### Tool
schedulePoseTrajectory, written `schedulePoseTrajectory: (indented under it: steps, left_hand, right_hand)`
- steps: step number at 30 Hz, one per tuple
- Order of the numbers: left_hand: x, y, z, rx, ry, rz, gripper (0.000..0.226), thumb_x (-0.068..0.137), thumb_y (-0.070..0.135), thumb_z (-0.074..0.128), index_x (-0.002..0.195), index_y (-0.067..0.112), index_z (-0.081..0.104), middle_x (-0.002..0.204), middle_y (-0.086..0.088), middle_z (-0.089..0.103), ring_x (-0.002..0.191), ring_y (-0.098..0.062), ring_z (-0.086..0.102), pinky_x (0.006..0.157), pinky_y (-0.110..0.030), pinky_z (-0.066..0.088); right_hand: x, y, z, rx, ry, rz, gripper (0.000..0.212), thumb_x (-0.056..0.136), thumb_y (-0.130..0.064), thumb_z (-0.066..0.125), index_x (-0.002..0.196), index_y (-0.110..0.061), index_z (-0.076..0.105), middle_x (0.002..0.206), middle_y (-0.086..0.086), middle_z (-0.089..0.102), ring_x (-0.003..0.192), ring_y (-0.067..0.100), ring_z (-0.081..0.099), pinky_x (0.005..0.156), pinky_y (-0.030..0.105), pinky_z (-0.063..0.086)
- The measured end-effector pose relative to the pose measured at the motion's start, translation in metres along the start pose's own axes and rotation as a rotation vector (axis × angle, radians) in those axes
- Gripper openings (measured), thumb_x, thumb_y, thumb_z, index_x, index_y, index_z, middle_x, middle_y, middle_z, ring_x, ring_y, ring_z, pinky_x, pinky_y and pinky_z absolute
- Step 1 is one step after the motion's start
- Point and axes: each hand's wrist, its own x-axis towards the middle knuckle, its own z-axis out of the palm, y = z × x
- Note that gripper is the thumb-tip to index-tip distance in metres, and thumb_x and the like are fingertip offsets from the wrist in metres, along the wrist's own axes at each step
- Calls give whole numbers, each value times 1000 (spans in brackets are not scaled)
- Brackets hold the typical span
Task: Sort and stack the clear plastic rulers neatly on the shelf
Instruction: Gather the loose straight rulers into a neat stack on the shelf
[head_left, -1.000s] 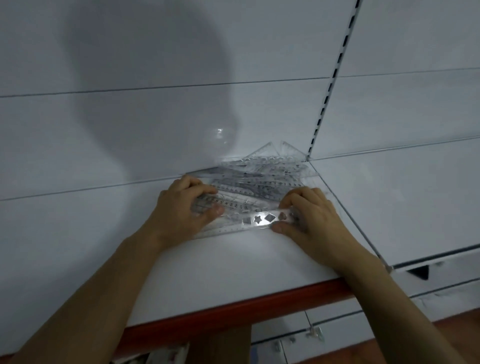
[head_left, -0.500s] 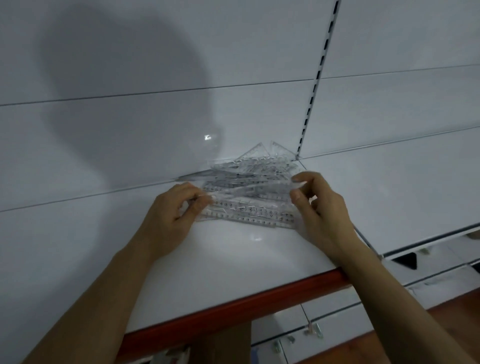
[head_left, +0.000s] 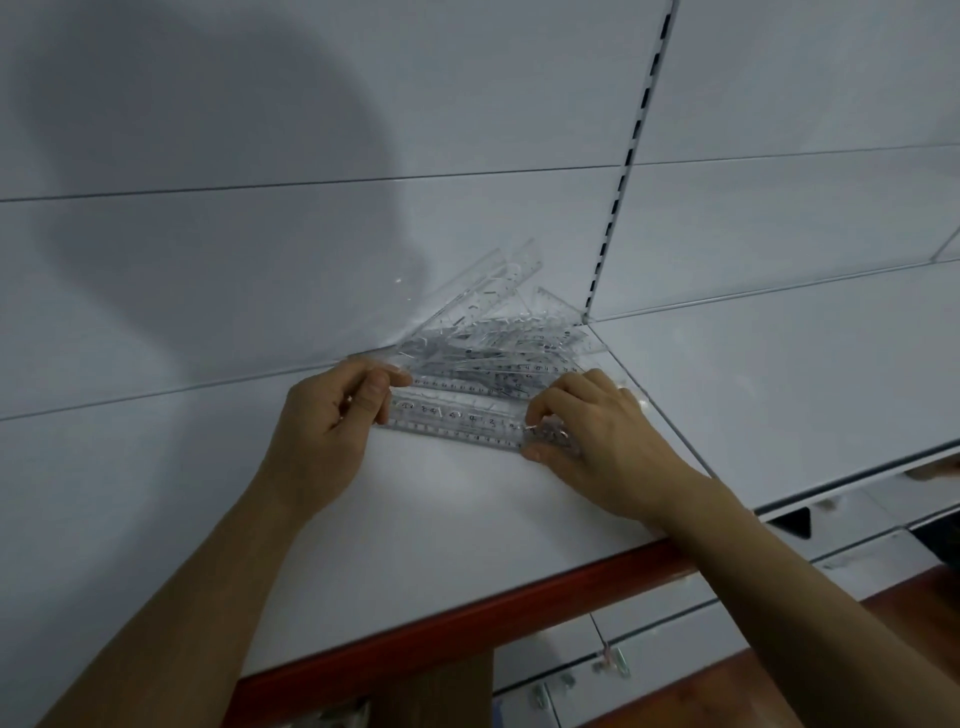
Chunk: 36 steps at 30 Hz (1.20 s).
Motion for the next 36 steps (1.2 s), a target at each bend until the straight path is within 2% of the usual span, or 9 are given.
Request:
schedulePoseTrajectory:
  steps: [5, 10, 14, 17, 21, 26, 29, 31, 36]
  left_hand:
    - [-1, 0, 1, -15, -14, 6, 27, 99, 43, 45, 98, 38, 71, 69, 2, 58, 65, -25, 54, 66, -50, 49]
    - [-4, 8, 3, -36, 0, 11, 26, 102, 28, 46, 99, 27, 72, 71, 0, 59, 65, -11, 54, 63, -28, 47]
    - [-5, 13, 5, -120, 7, -11, 22, 103, 19, 47, 106, 17, 69, 68, 5, 58, 65, -8, 53, 66, -19, 48]
    - [-4, 21, 10, -170, 7, -45, 21, 104, 9, 46, 106, 14, 66, 69, 0, 63, 63, -10, 55, 63, -20, 48]
    - [8, 48, 33, -188, -54, -61, 23, 102, 4, 46, 105, 14, 66, 78, -4, 72, 64, -18, 60, 62, -25, 51]
    - [25, 101, 99, -320, -138, -50, 20, 101, 0, 45, 104, 7, 64, 88, -10, 76, 65, -22, 65, 64, -31, 54]
    - [35, 128, 150, -343, -272, -64, 13, 100, -3, 47, 102, 2, 59, 96, -10, 77, 65, -25, 69, 66, -35, 56]
    - [42, 144, 186, -327, -352, -56, 9, 100, -5, 47, 101, -2, 55, 97, -10, 77, 65, -26, 68, 62, -32, 55]
    - [56, 190, 292, -347, -435, -41, 8, 101, -4, 47, 100, 4, 50, 88, -11, 72, 60, -24, 43, 57, -28, 42]
  right_hand:
    - [-4, -3, 9, 118, 153, -8, 16, 95, -35, 55, 99, -22, 64, 95, -8, 61, 91, 15, 51, 79, 34, 45]
    - [-4, 0, 9, 209, 332, 71, 7, 94, -12, 66, 94, -16, 73, 89, -5, 65, 84, 13, 57, 77, 27, 47]
    - [-6, -4, -3, 355, 416, 290, 13, 100, -20, 60, 90, -22, 67, 76, -10, 66, 65, 11, 58, 61, 21, 45]
    - [-15, 1, -17, 570, 391, 471, 22, 105, -32, 49, 85, -24, 56, 56, -1, 59, 48, 20, 48, 53, 34, 40]
    - [-38, 28, -44, 883, 389, 649, 22, 104, -27, 46, 90, -15, 59, 55, -9, 46, 53, 13, 37, 53, 33, 31]
    - [-79, 70, -83, 1146, 447, 765, 25, 98, -3, 37, 95, -11, 61, 58, -3, 42, 49, 11, 30, 44, 22, 25]
    - [-111, 105, -105, 1133, 498, 809, 24, 99, -4, 37, 97, -13, 59, 61, 2, 44, 48, 11, 30, 43, 22, 26]
    - [-132, 130, -118, 1126, 512, 821, 20, 103, -9, 38, 101, -13, 58, 60, 4, 39, 48, 13, 27, 43, 23, 23]
    - [-188, 212, -148, 1079, 559, 846, 18, 109, -21, 39, 110, -19, 57, 55, -6, 37, 45, 9, 29, 42, 21, 27]
